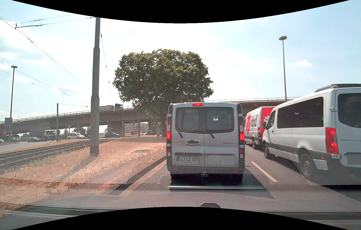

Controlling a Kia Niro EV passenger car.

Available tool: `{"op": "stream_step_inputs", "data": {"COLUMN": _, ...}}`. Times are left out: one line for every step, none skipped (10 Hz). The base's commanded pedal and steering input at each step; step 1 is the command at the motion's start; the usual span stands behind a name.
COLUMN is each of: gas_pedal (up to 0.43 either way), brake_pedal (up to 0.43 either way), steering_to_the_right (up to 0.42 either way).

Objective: Follow the waypoints while adhering to traffic rules and regulations

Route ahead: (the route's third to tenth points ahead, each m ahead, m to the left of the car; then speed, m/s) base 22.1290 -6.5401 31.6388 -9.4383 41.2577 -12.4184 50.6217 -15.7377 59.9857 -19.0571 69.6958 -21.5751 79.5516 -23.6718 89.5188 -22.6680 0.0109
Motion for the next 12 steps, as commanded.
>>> {"op": "stream_step_inputs", "data": {"gas_pedal": 0.0, "brake_pedal": 0.341, "steering_to_the_right": 0.019}}
{"op": "stream_step_inputs", "data": {"gas_pedal": 0.0, "brake_pedal": 0.384, "steering_to_the_right": 0.019}}
{"op": "stream_step_inputs", "data": {"gas_pedal": 0.0, "brake_pedal": 0.421, "steering_to_the_right": 0.019}}
{"op": "stream_step_inputs", "data": {"gas_pedal": 0.0, "brake_pedal": 0.463, "steering_to_the_right": 0.019}}
{"op": "stream_step_inputs", "data": {"gas_pedal": 0.0, "brake_pedal": 0.476, "steering_to_the_right": 0.019}}
{"op": "stream_step_inputs", "data": {"gas_pedal": 0.0, "brake_pedal": 0.47, "steering_to_the_right": 0.019}}
{"op": "stream_step_inputs", "data": {"gas_pedal": 0.0, "brake_pedal": 0.439, "steering_to_the_right": 0.019}}
{"op": "stream_step_inputs", "data": {"gas_pedal": 0.0, "brake_pedal": 0.427, "steering_to_the_right": 0.019}}
{"op": "stream_step_inputs", "data": {"gas_pedal": 0.0, "brake_pedal": 0.402, "steering_to_the_right": 0.019}}
{"op": "stream_step_inputs", "data": {"gas_pedal": 0.0, "brake_pedal": 0.396, "steering_to_the_right": 0.019}}
{"op": "stream_step_inputs", "data": {"gas_pedal": 0.0, "brake_pedal": 0.396, "steering_to_the_right": 0.019}}
{"op": "stream_step_inputs", "data": {"gas_pedal": 0.0, "brake_pedal": 0.396, "steering_to_the_right": 0.019}}
